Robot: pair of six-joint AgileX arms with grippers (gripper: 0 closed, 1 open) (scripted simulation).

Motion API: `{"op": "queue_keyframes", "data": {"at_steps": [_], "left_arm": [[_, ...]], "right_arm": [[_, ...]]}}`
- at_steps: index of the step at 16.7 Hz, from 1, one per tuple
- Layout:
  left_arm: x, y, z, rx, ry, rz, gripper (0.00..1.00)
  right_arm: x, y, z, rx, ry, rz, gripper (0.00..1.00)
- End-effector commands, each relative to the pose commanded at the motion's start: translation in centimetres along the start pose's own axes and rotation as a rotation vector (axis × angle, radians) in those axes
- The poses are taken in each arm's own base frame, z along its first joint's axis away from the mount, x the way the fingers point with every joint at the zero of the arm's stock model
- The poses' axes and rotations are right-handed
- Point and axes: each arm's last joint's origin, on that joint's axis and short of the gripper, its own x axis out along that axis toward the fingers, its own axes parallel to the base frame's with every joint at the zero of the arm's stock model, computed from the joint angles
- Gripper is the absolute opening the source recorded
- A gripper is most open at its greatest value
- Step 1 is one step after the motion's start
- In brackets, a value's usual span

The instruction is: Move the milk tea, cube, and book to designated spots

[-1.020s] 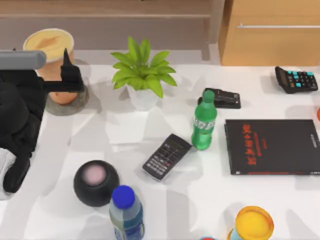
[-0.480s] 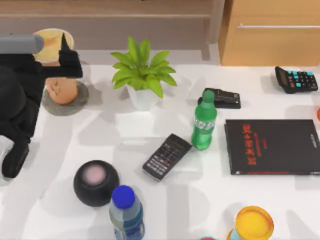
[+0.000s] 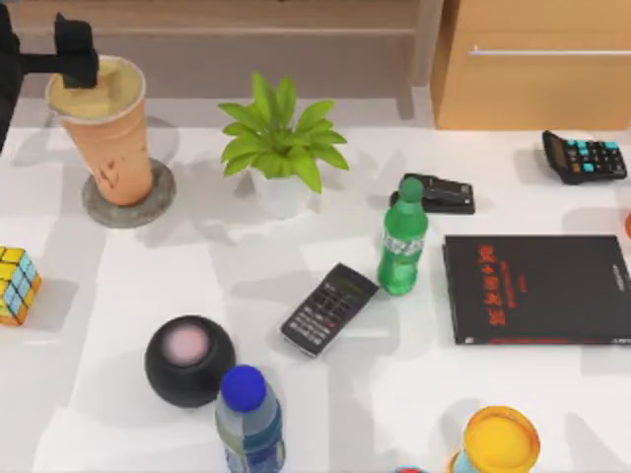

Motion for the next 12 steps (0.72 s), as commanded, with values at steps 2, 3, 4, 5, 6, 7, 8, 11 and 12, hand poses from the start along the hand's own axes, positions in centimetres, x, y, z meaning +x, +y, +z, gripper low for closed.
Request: {"op": "queue_keyframes", "data": {"at_steps": [2, 3, 4, 5, 6, 7, 8, 11, 12], "left_arm": [[0.8, 1.8, 1.0, 0.037, 0.131, 0.023, 1.00], [1.0, 2.7, 1.3, 0.054, 0.206, 0.029, 1.00], [1.2, 3.5, 1.5, 0.070, 0.285, 0.032, 1.00], [1.2, 4.3, 1.6, 0.084, 0.368, 0.029, 1.00], [1.2, 4.9, 1.6, 0.097, 0.455, 0.020, 1.00], [1.1, 5.4, 1.5, 0.108, 0.544, 0.006, 1.00], [1.0, 5.8, 1.3, 0.119, 0.635, -0.014, 1.00], [0.3, 6.1, 0.3, 0.142, 0.903, -0.098, 1.00], [0.1, 6.0, -0.1, 0.147, 0.984, -0.128, 1.00]], "right_arm": [[0.0, 0.0, 0.0, 0.000, 0.000, 0.000, 1.00], [0.0, 0.0, 0.0, 0.000, 0.000, 0.000, 1.00], [0.0, 0.0, 0.0, 0.000, 0.000, 0.000, 1.00], [0.0, 0.0, 0.0, 0.000, 0.000, 0.000, 1.00], [0.0, 0.0, 0.0, 0.000, 0.000, 0.000, 1.00], [0.0, 0.0, 0.0, 0.000, 0.000, 0.000, 1.00], [0.0, 0.0, 0.0, 0.000, 0.000, 0.000, 1.00], [0.0, 0.0, 0.0, 0.000, 0.000, 0.000, 1.00], [0.0, 0.0, 0.0, 0.000, 0.000, 0.000, 1.00]]}}
